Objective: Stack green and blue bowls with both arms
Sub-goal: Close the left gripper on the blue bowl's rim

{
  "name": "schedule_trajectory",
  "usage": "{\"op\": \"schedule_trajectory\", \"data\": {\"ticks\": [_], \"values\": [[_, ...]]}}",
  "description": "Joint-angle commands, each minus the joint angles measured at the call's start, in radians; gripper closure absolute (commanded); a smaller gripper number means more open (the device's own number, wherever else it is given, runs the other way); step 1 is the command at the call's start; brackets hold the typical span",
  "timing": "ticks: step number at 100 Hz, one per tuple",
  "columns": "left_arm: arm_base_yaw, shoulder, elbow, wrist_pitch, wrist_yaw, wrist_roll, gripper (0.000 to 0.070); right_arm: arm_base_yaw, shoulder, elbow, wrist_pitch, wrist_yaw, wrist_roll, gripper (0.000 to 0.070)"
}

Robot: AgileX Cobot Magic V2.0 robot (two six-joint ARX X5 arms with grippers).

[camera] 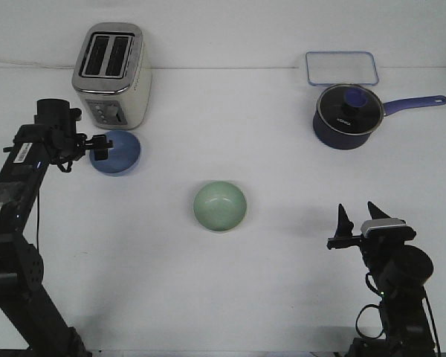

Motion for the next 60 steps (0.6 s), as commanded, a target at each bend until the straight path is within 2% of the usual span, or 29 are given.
{"op": "schedule_trajectory", "data": {"ticks": [1, 60], "values": [[0.001, 0.031, 0.022, 0.011, 0.002, 0.016, 0.0241, 0.002, 0.003, -0.003, 0.016, 0.0, 0.008, 0.0242], [0.001, 0.14, 0.022, 0.036, 0.003, 0.015, 0.0246, 0.002, 0.003, -0.003, 0.015, 0.0, 0.008, 0.0242]]}}
